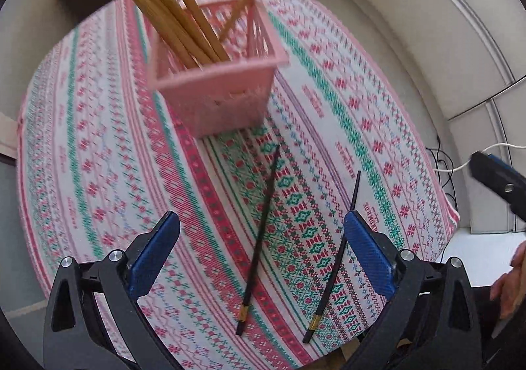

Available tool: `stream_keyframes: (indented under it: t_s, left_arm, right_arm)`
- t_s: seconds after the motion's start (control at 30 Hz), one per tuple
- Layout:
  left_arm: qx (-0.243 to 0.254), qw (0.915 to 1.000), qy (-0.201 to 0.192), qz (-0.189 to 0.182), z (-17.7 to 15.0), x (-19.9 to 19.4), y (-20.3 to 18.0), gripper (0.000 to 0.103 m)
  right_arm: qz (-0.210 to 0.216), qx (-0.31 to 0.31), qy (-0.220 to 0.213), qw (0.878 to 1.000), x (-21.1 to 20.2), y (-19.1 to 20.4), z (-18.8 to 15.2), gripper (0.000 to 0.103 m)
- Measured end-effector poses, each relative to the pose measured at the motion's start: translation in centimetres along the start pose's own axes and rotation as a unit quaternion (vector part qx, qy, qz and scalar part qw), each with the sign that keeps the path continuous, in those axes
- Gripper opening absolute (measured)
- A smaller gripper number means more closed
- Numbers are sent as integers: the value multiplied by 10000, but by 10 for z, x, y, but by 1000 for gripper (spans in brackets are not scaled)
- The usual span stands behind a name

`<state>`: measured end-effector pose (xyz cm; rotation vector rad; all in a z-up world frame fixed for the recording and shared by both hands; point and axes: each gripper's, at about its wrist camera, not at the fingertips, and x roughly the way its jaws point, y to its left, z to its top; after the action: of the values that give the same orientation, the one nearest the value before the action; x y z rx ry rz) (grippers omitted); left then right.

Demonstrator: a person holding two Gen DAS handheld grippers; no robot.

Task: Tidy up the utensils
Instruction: 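Move both open tools down to the two black chopsticks on the cloth, then grasp a black chopstick with the left tool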

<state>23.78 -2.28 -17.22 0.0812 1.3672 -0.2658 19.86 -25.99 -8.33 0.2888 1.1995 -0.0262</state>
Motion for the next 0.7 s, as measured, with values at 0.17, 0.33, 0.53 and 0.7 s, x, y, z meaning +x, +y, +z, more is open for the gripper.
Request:
stream_keyframes:
  t_s: [0.17, 0.33, 0.53, 0.7]
  left_arm:
    - [92, 9996, 249, 133, 2, 33, -12, 93]
    - [89, 9995, 228, 185, 10, 49, -23, 91]
    - [113, 9991, 260, 306, 21, 67, -27, 79]
    - [302, 9985, 152, 440, 22, 69, -35, 75]
  right_arm:
    - [25, 190, 76, 9998, 5, -11, 5, 89]
    - [166, 425, 253, 9986, 12, -21, 7, 89]
    - [460, 848, 543, 9938, 22, -35, 8, 89]
    - [571, 1064, 698, 9902, 29, -40, 7, 89]
